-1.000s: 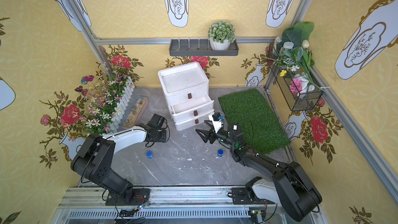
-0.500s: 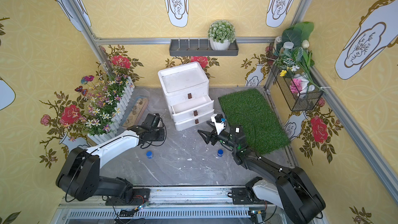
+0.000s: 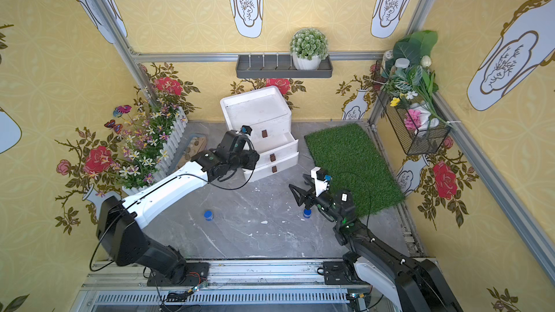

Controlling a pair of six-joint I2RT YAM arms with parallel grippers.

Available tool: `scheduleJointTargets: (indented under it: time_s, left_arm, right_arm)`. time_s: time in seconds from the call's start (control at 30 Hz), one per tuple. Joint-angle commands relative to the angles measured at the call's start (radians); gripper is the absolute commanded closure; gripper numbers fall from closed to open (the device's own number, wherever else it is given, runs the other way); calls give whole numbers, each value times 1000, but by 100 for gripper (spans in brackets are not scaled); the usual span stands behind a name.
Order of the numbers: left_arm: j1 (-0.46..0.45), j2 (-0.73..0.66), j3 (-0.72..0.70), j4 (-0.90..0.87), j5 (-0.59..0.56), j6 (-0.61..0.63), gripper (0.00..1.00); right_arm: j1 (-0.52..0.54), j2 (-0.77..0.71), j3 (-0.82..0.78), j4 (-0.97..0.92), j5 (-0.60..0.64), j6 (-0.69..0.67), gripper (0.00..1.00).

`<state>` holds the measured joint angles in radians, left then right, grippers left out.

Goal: Put the paint cans in the drawer according to color
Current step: Place the paint can in the drawer.

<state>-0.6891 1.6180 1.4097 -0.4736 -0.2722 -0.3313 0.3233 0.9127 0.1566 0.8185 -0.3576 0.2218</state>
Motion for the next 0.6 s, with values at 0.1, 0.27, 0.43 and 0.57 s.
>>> scheduleJointTargets:
  time_s: [0.1, 0.27, 0.43, 0.57]
  left_arm:
    - [-8, 183, 236, -119, -160, 102, 70]
    - [-18, 231, 280, -131, -228, 122, 68]
    - [-18, 279, 305, -148, -256, 129, 66]
    - [-16, 323, 326, -154, -302, 142, 64]
  right_arm:
    - [-22, -34, -20, 61, -1, 28, 18]
    - [-30, -43, -23, 64, -11, 32, 18]
    - [-33, -41, -23, 64, -11, 34, 18]
    - [-33, -43, -23, 62, -11, 35, 18]
